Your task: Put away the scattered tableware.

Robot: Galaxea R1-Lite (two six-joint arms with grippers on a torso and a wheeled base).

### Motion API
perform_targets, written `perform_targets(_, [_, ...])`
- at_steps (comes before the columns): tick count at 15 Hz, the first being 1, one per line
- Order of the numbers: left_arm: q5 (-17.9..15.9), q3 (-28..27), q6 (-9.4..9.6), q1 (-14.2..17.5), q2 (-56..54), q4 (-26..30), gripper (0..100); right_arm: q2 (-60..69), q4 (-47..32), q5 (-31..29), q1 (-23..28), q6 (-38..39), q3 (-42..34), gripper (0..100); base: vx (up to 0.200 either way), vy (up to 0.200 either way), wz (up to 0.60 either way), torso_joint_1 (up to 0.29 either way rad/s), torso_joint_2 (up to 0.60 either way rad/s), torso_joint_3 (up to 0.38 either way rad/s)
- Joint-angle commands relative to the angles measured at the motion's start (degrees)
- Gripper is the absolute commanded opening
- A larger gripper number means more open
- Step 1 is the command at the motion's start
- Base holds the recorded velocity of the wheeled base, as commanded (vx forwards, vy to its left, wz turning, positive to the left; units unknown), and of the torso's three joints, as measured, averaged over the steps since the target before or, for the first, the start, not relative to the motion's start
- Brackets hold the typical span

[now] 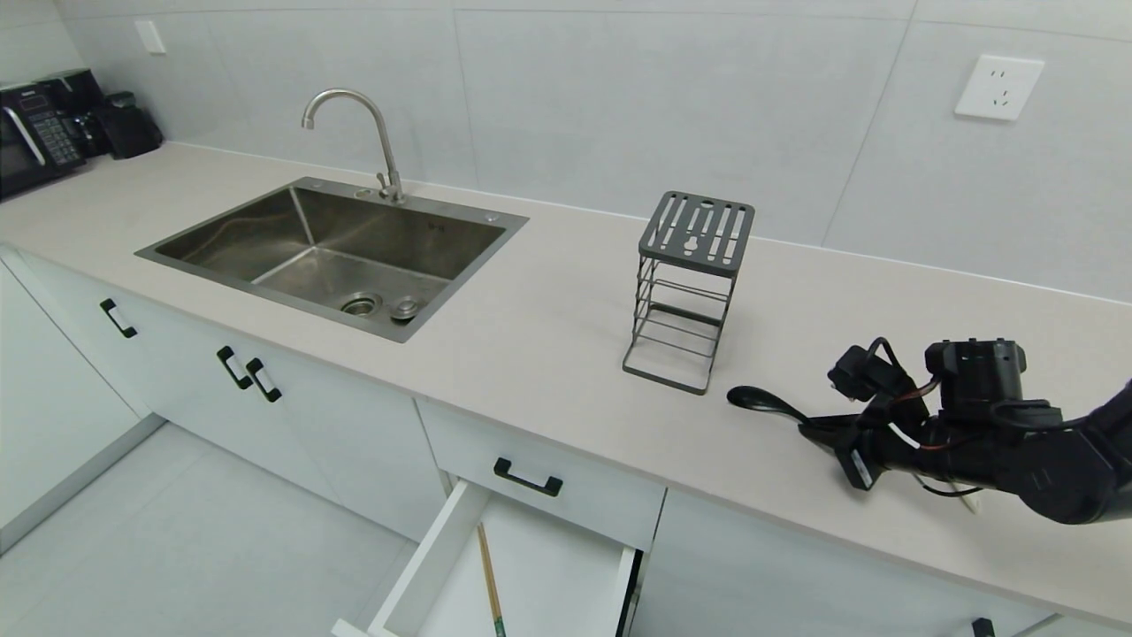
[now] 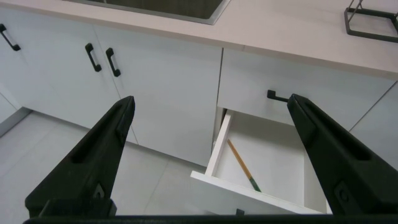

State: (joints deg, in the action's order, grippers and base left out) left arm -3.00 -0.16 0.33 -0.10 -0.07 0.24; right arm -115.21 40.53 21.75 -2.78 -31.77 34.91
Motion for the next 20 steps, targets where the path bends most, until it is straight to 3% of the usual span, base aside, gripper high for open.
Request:
perform_targets(1, [0.0,0.0,0.02,0.0,0.1,0.0,100,3.0,1.0,0.1,-0.7,0.0,-1.1,0,0.0,0.0,0.0,0.0,0.0,0.0])
perform_targets(8, [0.0,0.1,0.02,0.0,0.1,0.0,100,12.9,2.4,-2.0,-9.3,0.2,-9.3,0,0.0,0.0,0.0,0.0,0.0,0.0])
perform_targets(16, [0.0,0.0,0.02,0.0,0.1,0.0,100,16.4,2.5,-4.9,-23.1,5.1,-12.9,0,0.0,0.0,0.0,0.0,0.0,0.0])
perform_targets(20, [0.0,0.0,0.02,0.0,0.1,0.0,100,16.3,2.4,-4.9,-26.6,5.7,-13.3,0,0.0,0.0,0.0,0.0,0.0,0.0])
